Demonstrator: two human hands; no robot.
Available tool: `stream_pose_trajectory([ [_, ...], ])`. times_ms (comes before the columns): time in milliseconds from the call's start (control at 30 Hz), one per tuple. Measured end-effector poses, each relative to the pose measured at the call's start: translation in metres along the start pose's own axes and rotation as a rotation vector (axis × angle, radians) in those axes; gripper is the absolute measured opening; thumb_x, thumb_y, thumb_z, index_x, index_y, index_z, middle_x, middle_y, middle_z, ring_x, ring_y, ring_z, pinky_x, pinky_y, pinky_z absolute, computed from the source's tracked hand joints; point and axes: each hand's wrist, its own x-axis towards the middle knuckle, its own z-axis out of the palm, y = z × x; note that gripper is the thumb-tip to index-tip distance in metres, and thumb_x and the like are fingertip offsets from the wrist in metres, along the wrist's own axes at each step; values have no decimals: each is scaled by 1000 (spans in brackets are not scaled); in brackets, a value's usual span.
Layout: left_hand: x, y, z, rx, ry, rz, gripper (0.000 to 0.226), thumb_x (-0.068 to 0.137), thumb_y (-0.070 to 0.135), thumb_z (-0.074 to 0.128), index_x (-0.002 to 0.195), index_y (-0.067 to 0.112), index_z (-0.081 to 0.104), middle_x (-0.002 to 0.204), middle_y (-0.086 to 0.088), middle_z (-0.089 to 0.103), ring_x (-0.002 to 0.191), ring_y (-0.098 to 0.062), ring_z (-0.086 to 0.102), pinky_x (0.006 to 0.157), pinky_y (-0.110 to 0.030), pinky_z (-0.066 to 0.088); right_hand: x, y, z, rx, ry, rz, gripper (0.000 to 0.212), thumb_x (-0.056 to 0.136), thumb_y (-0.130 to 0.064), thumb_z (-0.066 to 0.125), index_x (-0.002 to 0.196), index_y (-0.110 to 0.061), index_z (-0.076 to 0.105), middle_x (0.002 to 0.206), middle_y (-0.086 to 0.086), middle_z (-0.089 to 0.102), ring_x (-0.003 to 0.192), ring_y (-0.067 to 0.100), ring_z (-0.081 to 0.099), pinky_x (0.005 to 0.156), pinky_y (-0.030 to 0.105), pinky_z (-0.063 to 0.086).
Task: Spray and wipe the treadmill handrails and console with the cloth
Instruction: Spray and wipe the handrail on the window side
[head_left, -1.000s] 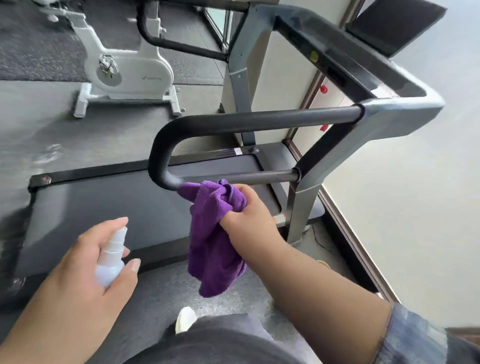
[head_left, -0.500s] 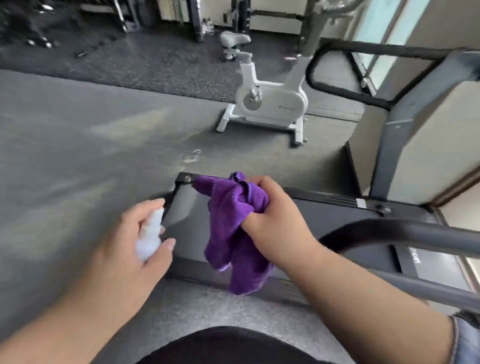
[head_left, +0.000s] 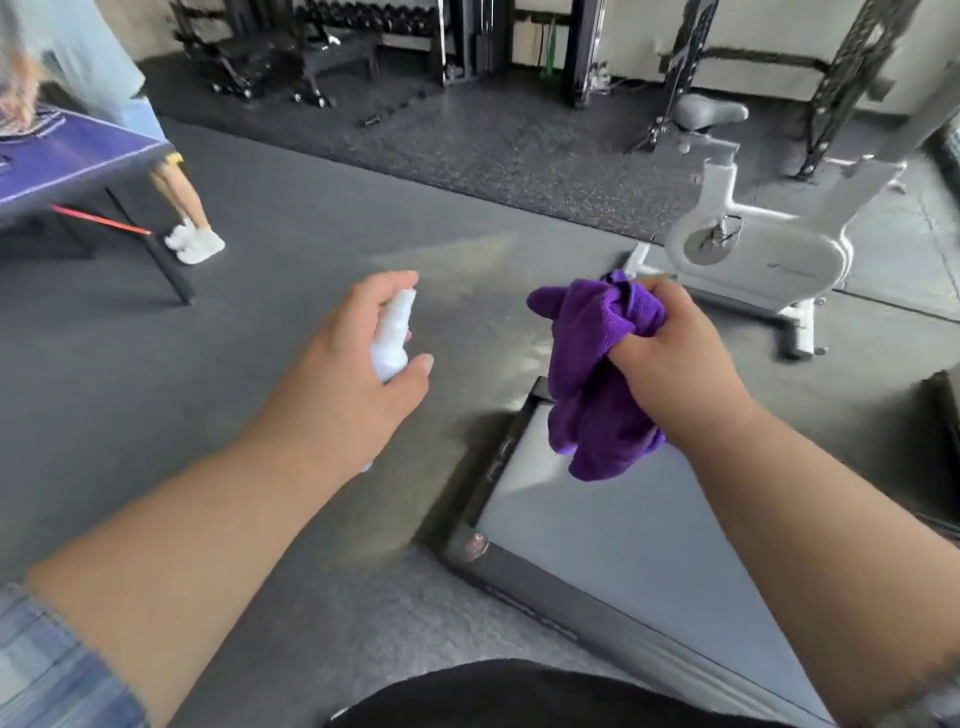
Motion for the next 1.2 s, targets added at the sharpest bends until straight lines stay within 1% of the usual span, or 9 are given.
stream_pose_trajectory([
  [100, 52, -41, -48, 52, -89, 10, 55, 88, 30, 65, 124, 58, 34, 119, 14, 54, 97, -8, 56, 62, -24, 46, 31, -29, 67, -36, 12, -4, 28, 79, -15, 62, 96, -37, 58, 104, -4, 67, 94, 8, 64, 82, 21, 50],
  [200, 100, -73, -85, 81, -166, 64, 54, 89, 30, 64, 126, 55, 34, 121, 11, 53, 101, -9, 54, 70, -25, 44, 61, -61, 113, -98, 37, -37, 32, 78, -8, 58, 99, -33, 60, 100, -17, 56, 106, 16, 57, 89, 26, 42],
  [300, 145, -98, -109, 80, -215, 64, 54, 89, 31, 63, 123, 60, 32, 121, 10, 53, 99, -10, 56, 56, -24, 48, 89, -89, 140, -138, 68, -38, 34, 80, -8, 60, 104, -32, 57, 99, -21, 47, 109, 14, 53, 90, 20, 34],
  [400, 191, -121, -113, 68, -238, 90, 54, 90, 32, 62, 123, 61, 32, 124, 10, 52, 99, -8, 55, 54, -19, 43, 124, -101, 159, -158, 103, -38, 37, 80, -11, 63, 109, -34, 58, 108, -11, 51, 109, 12, 54, 91, 19, 34],
  [567, 270, -153, -97, 72, -261, 156, 55, 89, 32, 63, 124, 60, 32, 123, 12, 53, 93, -4, 55, 52, -15, 40, 188, -100, 195, -124, 157, -37, 44, 80, -11, 65, 112, -40, 56, 111, -18, 51, 106, 2, 52, 88, 4, 33],
  [733, 368, -198, -80, 72, -290, 193, 57, 87, 31, 66, 128, 55, 35, 126, 14, 53, 99, -5, 52, 70, -19, 38, 277, -83, 234, -174, 147, -45, 72, 78, -9, 62, 140, -42, 46, 126, -11, 49, 119, 2, 46, 102, 15, 31],
  [867, 466, -222, -59, 38, -337, 194, 58, 87, 29, 67, 128, 55, 35, 125, 14, 54, 102, -3, 51, 78, -21, 35, 364, -82, 250, -246, 161, -1, 83, 79, -9, 61, 150, -42, 33, 125, -17, 42, 113, -8, 40, 94, -2, 23],
  [1000, 552, -238, -36, -6, -383, 228, 60, 85, 29, 68, 125, 57, 34, 124, 13, 53, 106, -6, 54, 84, -28, 40, 444, -87, 263, -348, 163, 20, 71, 74, -7, 63, 138, -34, 51, 126, -9, 50, 118, 6, 50, 101, 11, 30],
  [1200, 672, -260, 6, -21, -431, 334, 61, 84, 29, 70, 127, 55, 35, 119, 13, 54, 104, -9, 54, 84, -28, 40, 544, -83, 285, -367, 233, 71, 56, 72, -6, 61, 121, -35, 61, 118, -9, 53, 113, 6, 51, 104, 17, 35],
])
